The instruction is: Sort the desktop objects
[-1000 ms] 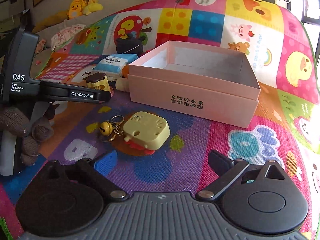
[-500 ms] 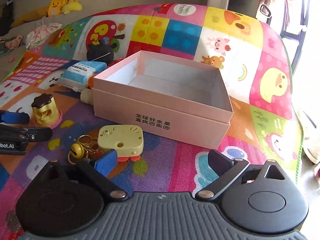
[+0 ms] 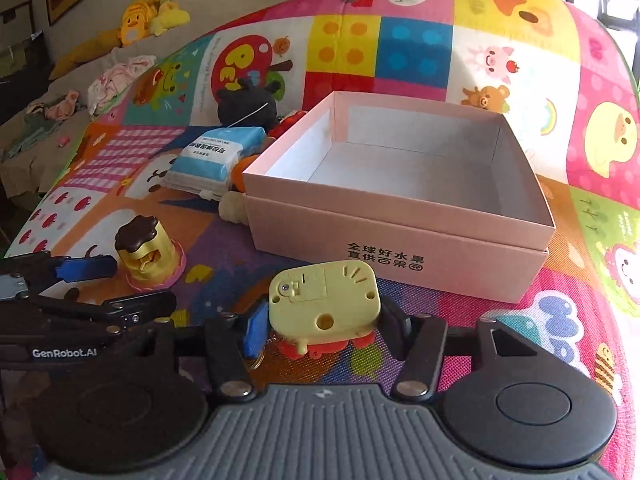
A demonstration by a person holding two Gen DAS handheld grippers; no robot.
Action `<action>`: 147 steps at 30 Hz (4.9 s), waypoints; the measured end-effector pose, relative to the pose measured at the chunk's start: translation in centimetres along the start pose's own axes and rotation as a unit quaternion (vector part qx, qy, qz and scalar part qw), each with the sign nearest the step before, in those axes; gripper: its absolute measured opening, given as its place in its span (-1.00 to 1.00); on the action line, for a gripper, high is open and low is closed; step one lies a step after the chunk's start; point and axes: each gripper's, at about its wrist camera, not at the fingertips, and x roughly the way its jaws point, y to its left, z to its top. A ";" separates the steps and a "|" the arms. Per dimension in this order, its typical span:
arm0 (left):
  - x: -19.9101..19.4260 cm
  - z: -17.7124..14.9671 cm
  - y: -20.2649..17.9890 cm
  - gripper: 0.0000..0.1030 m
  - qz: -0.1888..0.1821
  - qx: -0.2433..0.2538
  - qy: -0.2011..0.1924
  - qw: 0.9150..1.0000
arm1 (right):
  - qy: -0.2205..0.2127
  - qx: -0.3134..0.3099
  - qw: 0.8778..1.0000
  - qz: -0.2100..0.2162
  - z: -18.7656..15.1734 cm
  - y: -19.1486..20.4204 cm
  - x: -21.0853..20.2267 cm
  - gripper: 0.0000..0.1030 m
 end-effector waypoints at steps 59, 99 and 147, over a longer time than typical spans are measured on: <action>-0.6 2.3 3.2 0.94 0.000 -0.025 -0.083 0.996 | 0.053 0.105 0.987 -0.105 14.5 -10.5 10.8 0.11; 0.0 1.3 4.0 0.98 -0.013 -0.051 -0.079 0.995 | 0.047 -0.111 0.992 -0.038 18.6 6.4 10.8 -0.12; -3.3 -1.9 -0.6 1.00 0.021 0.100 0.005 0.995 | 0.001 -0.002 0.991 0.134 5.7 0.1 2.0 0.81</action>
